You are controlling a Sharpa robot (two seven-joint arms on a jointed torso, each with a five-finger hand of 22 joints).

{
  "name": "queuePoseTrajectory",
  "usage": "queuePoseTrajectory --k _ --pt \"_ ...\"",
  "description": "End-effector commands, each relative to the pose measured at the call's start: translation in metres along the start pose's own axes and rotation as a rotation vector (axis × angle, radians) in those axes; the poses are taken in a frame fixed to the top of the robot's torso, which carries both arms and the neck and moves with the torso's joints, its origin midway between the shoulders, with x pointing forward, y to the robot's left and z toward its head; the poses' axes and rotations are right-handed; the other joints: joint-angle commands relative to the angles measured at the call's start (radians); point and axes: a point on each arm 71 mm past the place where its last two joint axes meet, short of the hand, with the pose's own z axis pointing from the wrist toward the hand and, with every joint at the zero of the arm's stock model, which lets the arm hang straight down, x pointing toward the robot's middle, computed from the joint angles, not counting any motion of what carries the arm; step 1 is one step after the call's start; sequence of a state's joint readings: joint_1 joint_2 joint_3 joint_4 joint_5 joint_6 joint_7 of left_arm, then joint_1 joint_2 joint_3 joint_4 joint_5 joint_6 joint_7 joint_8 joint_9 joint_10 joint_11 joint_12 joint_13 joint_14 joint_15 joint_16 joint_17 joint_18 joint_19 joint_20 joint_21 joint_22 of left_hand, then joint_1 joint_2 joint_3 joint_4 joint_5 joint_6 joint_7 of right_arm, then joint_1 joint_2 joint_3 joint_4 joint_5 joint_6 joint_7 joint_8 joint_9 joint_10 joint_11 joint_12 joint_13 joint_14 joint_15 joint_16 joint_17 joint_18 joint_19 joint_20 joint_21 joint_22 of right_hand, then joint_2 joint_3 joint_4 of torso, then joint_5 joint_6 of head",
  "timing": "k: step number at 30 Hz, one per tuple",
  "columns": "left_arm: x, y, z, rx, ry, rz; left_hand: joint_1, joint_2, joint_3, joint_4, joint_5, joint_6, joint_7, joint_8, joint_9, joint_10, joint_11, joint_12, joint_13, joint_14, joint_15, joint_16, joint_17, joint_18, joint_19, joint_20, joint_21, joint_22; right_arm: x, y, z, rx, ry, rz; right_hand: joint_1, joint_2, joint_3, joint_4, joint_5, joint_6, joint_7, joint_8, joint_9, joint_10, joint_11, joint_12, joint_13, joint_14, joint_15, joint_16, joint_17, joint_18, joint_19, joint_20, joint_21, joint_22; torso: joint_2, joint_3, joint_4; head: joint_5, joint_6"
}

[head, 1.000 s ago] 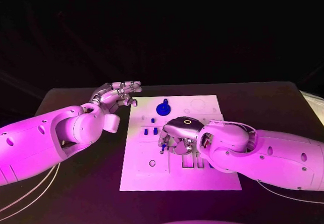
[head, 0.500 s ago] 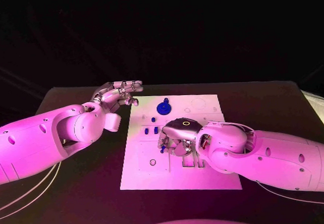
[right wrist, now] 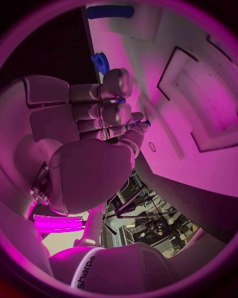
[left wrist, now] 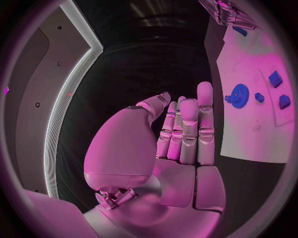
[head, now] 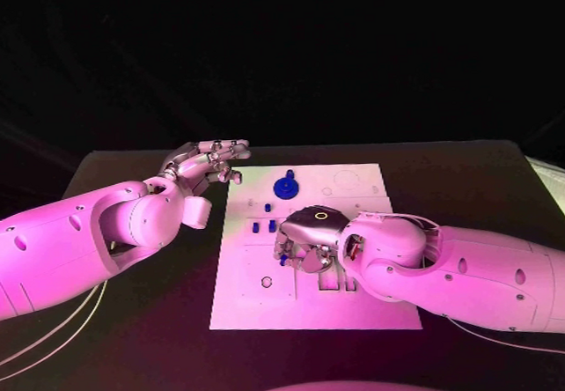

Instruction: Assemble the parts on the task board

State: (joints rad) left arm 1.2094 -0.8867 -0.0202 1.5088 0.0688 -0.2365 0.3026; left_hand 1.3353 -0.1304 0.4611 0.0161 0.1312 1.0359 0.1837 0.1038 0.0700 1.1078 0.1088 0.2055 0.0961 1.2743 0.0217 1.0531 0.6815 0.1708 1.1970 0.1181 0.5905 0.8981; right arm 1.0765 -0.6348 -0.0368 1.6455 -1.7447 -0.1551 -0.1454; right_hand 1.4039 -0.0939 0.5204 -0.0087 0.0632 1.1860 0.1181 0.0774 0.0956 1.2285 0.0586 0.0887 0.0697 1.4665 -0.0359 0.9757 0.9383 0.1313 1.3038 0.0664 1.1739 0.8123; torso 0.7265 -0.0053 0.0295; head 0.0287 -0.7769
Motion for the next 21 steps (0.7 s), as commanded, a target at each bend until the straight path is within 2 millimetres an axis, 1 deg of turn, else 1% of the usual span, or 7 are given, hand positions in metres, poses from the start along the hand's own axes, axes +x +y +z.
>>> queuePoseTrajectory --k 1,4,8,10,13,16,21 --pt "0.0028 -0.0004 0.0002 0.005 0.026 0.003 0.0 0.007 -0.007 -0.001 0.005 -0.009 0.0 0.003 -0.001 -0.004 -0.001 0.006 0.002 -0.007 -0.001 -0.004 -0.001 0.012 0.0 0.002 -0.005 -0.001 0.0078 -0.0011 0.0001 0.015 0.056 -0.036 -0.01 0.003 -0.001 -0.003 0.011 -0.005 0.007 0.003 0.001 0.003 0.002 0.0 0.0 0.017 0.01 0.003 -0.001 0.003 0.003 0.007 0.007 0.001 0.001 -0.001 0.0009 0.001 -0.002" --pt "0.0028 -0.0003 0.0004 0.006 0.026 0.008 0.001 0.007 -0.007 -0.002 0.005 -0.011 0.0 0.002 -0.002 -0.006 -0.001 0.007 0.002 -0.006 -0.001 -0.002 0.001 0.012 0.001 0.003 -0.006 -0.002 0.0097 -0.0014 0.0004 0.016 0.07 -0.039 -0.039 -0.015 -0.02 -0.001 0.074 -0.011 0.009 -0.002 0.002 -0.004 0.004 -0.007 -0.001 0.015 0.013 0.004 -0.001 0.004 0.001 0.01 0.006 -0.001 -0.001 -0.0008 -0.0001 0.0 -0.003" --pt "0.0027 -0.0001 0.0007 0.006 0.027 0.013 0.001 0.007 -0.007 -0.002 0.006 -0.011 0.0 0.002 -0.002 -0.007 -0.001 0.007 0.002 -0.006 -0.001 -0.002 0.0 0.012 0.001 0.003 -0.006 -0.002 0.0109 -0.0028 0.0004 0.024 0.069 -0.038 -0.071 -0.034 -0.047 0.007 0.092 -0.028 0.015 -0.011 -0.002 -0.027 0.012 -0.021 -0.005 0.012 0.019 -0.001 -0.007 0.005 -0.005 0.014 0.0 -0.012 0.0 -0.0003 -0.0007 0.001 -0.003" --pt "0.0026 0.0 0.0008 0.006 0.026 0.014 0.002 0.007 -0.008 -0.003 0.006 -0.012 0.0 0.002 -0.002 -0.008 0.0 0.008 0.002 -0.007 -0.001 -0.003 -0.001 0.012 0.001 0.003 -0.007 -0.002 0.0104 -0.0043 0.0003 0.033 0.056 -0.037 -0.105 -0.064 -0.087 0.019 0.097 -0.093 0.037 -0.017 -0.017 -0.096 0.03 -0.027 -0.008 -0.004 0.037 -0.041 -0.046 0.017 -0.042 0.024 -0.047 -0.091 0.0 -0.0004 -0.0013 0.001 -0.004" --pt "0.0026 0.0003 0.0008 0.005 0.026 0.015 0.002 0.007 -0.008 -0.003 0.006 -0.012 0.0 0.002 -0.002 -0.008 0.0 0.008 0.002 -0.007 -0.001 -0.003 -0.001 0.012 0.001 0.003 -0.007 -0.002 0.0094 -0.006 -0.0001 0.051 0.037 -0.039 -0.106 -0.077 -0.136 0.016 0.094 -0.221 0.059 -0.015 -0.034 -0.212 0.056 -0.026 -0.008 -0.051 0.053 -0.165 -0.17 0.041 -0.111 0.042 -0.143 -0.238 -0.001 0.0 -0.0003 0.0 -0.005" --pt "0.0026 0.0007 0.001 0.004 0.028 0.02 0.002 0.007 -0.008 -0.003 0.006 -0.013 0.001 0.002 -0.002 -0.008 0.0 0.008 0.002 -0.007 0.0 -0.003 -0.001 0.012 0.001 0.003 -0.007 -0.003 0.0072 -0.0059 -0.0018 0.064 0.002 -0.038 -0.087 -0.063 -0.193 0.011 0.092 -0.275 0.076 -0.012 -0.029 -0.285 0.073 -0.012 -0.003 -0.075 0.065 -0.244 -0.255 0.054 -0.138 0.057 -0.204 -0.319 -0.001 0.001 0.0007 0.0 -0.005" --pt "0.0018 0.0018 0.0007 0.001 0.028 0.026 0.002 0.007 -0.008 -0.003 0.006 -0.013 0.001 0.002 -0.002 -0.008 0.0 0.008 0.002 -0.007 0.0 -0.003 -0.001 0.012 0.001 0.003 -0.007 -0.003 0.0014 -0.0057 -0.0078 0.067 -0.094 -0.014 -0.061 -0.037 -0.224 0.006 0.121 -0.259 0.066 -0.002 -0.023 -0.273 0.063 0.028 0.002 -0.063 0.058 -0.245 -0.269 0.055 -0.122 0.051 -0.218 -0.332 -0.001 0.0016 -0.0007 0.001 -0.003"
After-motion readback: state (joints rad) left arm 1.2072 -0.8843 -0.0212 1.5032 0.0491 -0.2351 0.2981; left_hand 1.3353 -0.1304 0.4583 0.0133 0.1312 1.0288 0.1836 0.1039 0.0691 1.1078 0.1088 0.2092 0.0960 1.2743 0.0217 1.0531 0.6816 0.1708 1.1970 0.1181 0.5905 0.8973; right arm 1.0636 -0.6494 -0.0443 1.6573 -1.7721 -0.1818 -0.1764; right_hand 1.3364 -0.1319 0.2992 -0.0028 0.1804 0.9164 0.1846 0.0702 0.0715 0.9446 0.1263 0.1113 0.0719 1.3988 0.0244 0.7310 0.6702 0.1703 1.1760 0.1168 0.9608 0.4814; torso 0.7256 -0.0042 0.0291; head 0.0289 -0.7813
